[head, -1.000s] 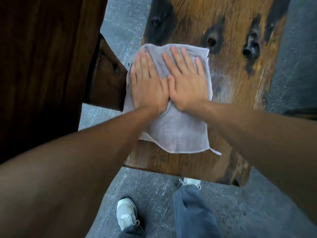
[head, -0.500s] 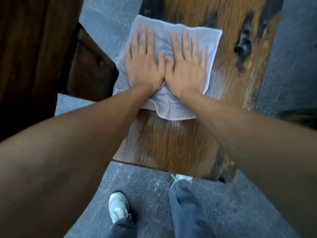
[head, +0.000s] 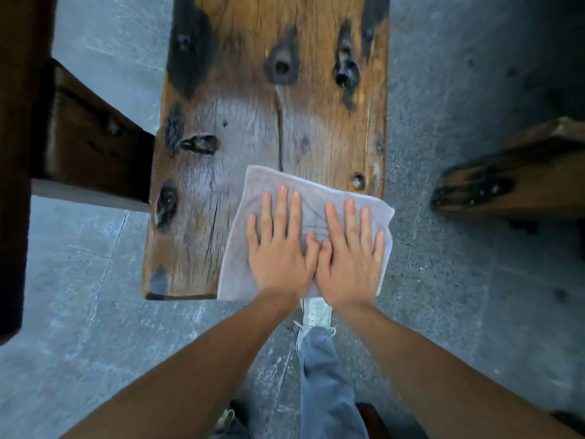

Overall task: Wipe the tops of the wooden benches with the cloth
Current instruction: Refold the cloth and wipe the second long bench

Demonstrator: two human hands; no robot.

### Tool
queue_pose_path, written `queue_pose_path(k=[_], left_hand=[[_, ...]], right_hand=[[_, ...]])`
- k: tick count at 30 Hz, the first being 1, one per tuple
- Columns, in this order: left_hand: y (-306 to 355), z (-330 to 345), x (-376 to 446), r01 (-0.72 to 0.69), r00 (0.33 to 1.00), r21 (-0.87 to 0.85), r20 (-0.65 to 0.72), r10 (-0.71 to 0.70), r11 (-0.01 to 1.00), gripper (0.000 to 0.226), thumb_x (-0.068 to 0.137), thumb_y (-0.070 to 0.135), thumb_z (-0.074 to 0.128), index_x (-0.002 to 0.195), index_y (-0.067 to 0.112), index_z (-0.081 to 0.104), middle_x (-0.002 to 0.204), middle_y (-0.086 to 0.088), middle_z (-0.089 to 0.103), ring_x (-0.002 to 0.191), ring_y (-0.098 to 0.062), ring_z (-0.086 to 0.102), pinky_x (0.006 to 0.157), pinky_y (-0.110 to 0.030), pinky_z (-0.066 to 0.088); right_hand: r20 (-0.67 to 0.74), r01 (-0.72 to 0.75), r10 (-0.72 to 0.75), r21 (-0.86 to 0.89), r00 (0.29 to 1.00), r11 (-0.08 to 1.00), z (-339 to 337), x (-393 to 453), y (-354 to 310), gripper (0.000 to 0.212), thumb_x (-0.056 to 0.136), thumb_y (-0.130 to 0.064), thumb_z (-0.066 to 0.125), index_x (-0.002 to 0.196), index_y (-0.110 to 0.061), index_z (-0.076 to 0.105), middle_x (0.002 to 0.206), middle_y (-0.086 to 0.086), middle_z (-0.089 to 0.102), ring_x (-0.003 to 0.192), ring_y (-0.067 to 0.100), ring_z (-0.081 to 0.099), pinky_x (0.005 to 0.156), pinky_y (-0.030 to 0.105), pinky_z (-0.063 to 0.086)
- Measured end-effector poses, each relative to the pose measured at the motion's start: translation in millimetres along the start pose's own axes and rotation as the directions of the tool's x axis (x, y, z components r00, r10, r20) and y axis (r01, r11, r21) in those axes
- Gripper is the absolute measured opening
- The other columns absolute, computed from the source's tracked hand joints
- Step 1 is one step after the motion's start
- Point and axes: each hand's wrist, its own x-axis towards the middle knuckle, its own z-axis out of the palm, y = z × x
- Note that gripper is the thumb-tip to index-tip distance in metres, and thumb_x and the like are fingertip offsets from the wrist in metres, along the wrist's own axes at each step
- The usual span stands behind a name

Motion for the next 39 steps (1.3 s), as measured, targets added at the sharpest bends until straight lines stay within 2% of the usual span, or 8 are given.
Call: queue_pose_path(k=[5,11,20,25,28,33,37,39], left_hand=[[22,-10,88,-0.054,0.998,-0.031,-0.04,0.053,0.998,0.074,0.096,0.049,0.025,0.161,0.02,0.007,0.17,-0.002,0.002,0.156,-0.025,-0.003,0.125,-0.048,0.0],[61,-28,218,0.009,0.996,-0.008,-0.088,-0.009,1.0,0.073,0.099,0.051,0.023,0.161,0.02,0.001,0.17,-0.002,-0.004,0.156,-0.027,-0.006,0.125,-0.05,-0.001],[86,-50,319,0.026,0.997,-0.013,-0.077,-0.027,1.0,0.075,0.097,0.052,0.025,0.161,0.02,0.003,0.17,-0.003,-0.003,0.156,-0.026,-0.007,0.125,-0.049,-0.002],[78,-51,297,-0.04,0.996,-0.065,-0.079,0.035,0.997,0.068,0.1,0.044,0.024,0.161,0.02,0.007,0.17,0.0,0.002,0.156,-0.021,-0.004,0.126,-0.045,0.0],[60,-44,246,0.021,0.994,-0.119,-0.102,-0.034,0.993,0.065,0.098,0.039,0.015,0.161,0.023,0.013,0.169,0.004,0.008,0.156,-0.018,0.001,0.126,-0.045,0.006],[25,-25,143,0.166,0.98,-0.102,-0.097,-0.176,0.981,0.065,0.099,0.037,0.018,0.161,0.019,0.013,0.169,-0.001,0.009,0.156,-0.019,0.005,0.125,-0.046,0.011],[-11,-23,107,0.202,0.973,-0.097,-0.098,-0.211,0.975,0.063,0.097,0.036,0.025,0.159,0.036,0.019,0.168,0.004,0.012,0.156,-0.017,0.009,0.123,-0.045,0.015],[-24,-28,120,0.231,0.964,-0.116,-0.105,-0.243,0.966,0.064,0.094,0.037,0.026,0.158,0.038,0.021,0.168,0.006,0.014,0.156,-0.017,0.01,0.124,-0.045,0.015]], right_hand=[[-0.015,0.007,-0.006,0.073,1.0,0.997,-19,87,9,0.065,0.099,-0.043,0.03,0.159,-0.047,0.005,0.171,-0.01,-0.006,0.157,0.014,-0.01,0.123,0.063,0.012],[-0.046,0.074,-0.071,0.086,0.996,0.993,-54,226,12,0.058,0.106,-0.041,0.02,0.16,-0.042,0.003,0.171,-0.006,-0.009,0.157,0.016,-0.012,0.126,0.053,0.007],[-0.031,0.129,-0.127,0.1,0.991,0.987,-80,323,8,0.056,0.108,-0.041,0.014,0.162,-0.036,-0.002,0.17,-0.008,-0.012,0.156,0.015,-0.014,0.128,0.046,0.001],[-0.057,0.06,-0.056,0.083,0.997,0.995,-72,302,3,0.06,0.108,-0.043,0.015,0.163,-0.027,-0.002,0.171,-0.003,-0.01,0.157,0.018,-0.012,0.127,0.048,0.006],[-0.061,0.085,-0.082,0.045,0.995,0.995,-58,257,-7,0.061,0.107,-0.044,0.014,0.163,-0.023,0.002,0.171,0.005,-0.005,0.158,0.022,-0.007,0.127,0.05,0.005],[-0.03,0.256,-0.258,-0.059,0.966,0.965,-33,170,-19,0.062,0.104,-0.042,0.016,0.163,-0.024,0.01,0.17,0.009,0.004,0.158,0.023,0.003,0.126,0.052,0.011],[0.058,0.548,-0.545,-0.125,0.836,0.827,-27,148,-21,0.059,0.105,-0.047,0.021,0.162,-0.033,0.016,0.171,0.005,0.007,0.158,0.023,0.004,0.123,0.054,0.015],[0.075,0.62,-0.616,-0.133,0.784,0.773,-31,165,-24,0.061,0.103,-0.053,0.026,0.161,-0.038,0.015,0.171,0.001,0.006,0.158,0.022,0.004,0.124,0.055,0.015]])
